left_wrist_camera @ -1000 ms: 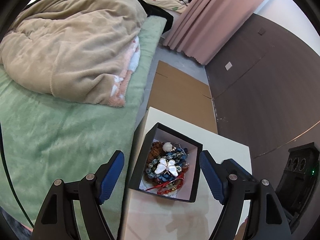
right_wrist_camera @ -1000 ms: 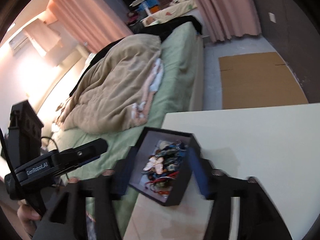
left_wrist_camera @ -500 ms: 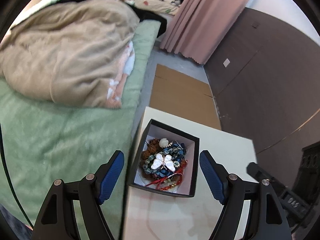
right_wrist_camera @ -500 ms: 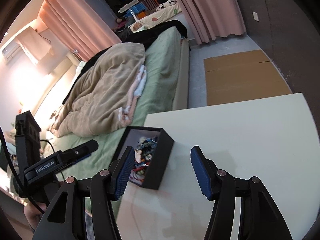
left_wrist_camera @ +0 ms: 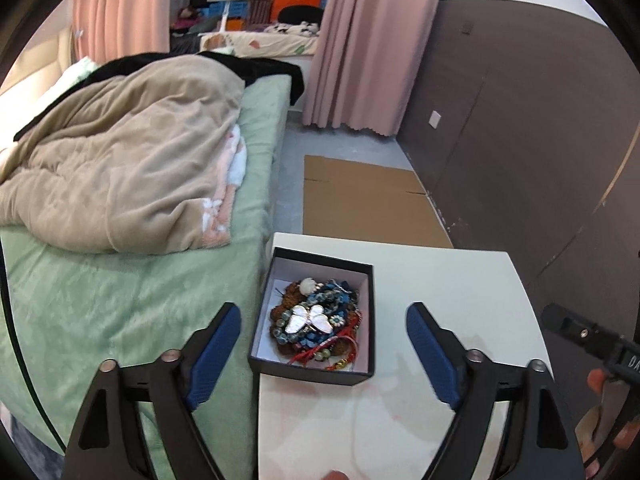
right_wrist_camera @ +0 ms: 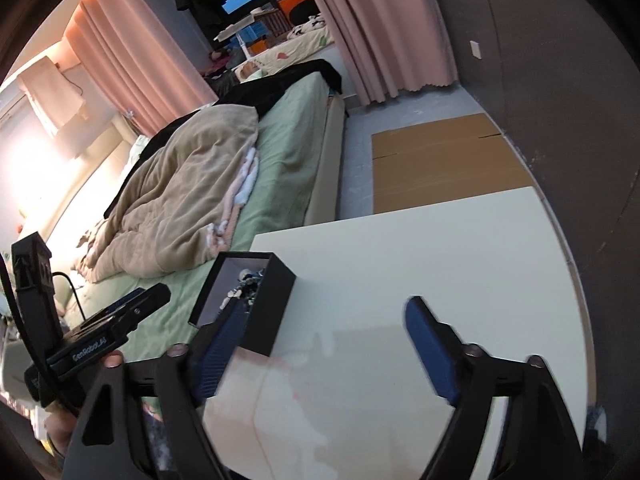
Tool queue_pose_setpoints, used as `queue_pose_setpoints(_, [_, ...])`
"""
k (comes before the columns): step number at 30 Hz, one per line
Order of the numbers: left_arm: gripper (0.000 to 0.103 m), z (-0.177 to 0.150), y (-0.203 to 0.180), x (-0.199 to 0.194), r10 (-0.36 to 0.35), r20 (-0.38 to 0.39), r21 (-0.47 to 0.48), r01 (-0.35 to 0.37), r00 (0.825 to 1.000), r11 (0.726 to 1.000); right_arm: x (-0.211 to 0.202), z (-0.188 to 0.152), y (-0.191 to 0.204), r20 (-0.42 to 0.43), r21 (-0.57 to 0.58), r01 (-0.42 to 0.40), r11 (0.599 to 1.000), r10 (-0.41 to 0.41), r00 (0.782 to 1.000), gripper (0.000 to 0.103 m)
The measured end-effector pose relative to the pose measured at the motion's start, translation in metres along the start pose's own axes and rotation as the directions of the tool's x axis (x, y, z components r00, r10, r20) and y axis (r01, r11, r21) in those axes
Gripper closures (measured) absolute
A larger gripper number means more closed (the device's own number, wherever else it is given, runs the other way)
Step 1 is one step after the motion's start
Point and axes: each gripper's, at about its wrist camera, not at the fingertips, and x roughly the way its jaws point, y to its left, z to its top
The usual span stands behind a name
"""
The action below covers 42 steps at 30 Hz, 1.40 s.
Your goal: Organize jewelry
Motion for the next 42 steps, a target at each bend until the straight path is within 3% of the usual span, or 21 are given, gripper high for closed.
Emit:
queue_pose_setpoints(7, [0.005, -0.007, -0.014, -0.012, -0.001, 0.035, 0.045, 0.0, 0.999, 0.999, -0.021, -0.005, -0.013, 0.032, 0.021, 0.024, 0.999, -0.025, 0.999, 0.0])
queue_pose_setpoints(10, [0.001, -0.01, -0.018, -0.016, -0.007, 0.053, 0.056, 0.005, 0.999, 0.998, -0.027, -0.007, -0.014, 0.035, 0.011, 0.034, 0.999, -0.034, 0.999, 0.0])
queue_pose_setpoints(27, [0.001, -0.02, -0.037, -0.033, -0.048, 0.086, 0.108, 0.038, 0.995, 0.993, -0.059, -0.019, -0.012, 0.104, -0.106, 0.071, 0.992, -0.06, 0.993, 0.0])
queue_pose_setpoints(42, [0.001, -0.021, -0.042, -0.042, -0.057, 0.128, 0.119, 0.041, 0.99, 0.992, -0.059, -0.021, -0.019, 0.099, -0.086, 0.082, 0.993, -0.074, 0.992, 0.0])
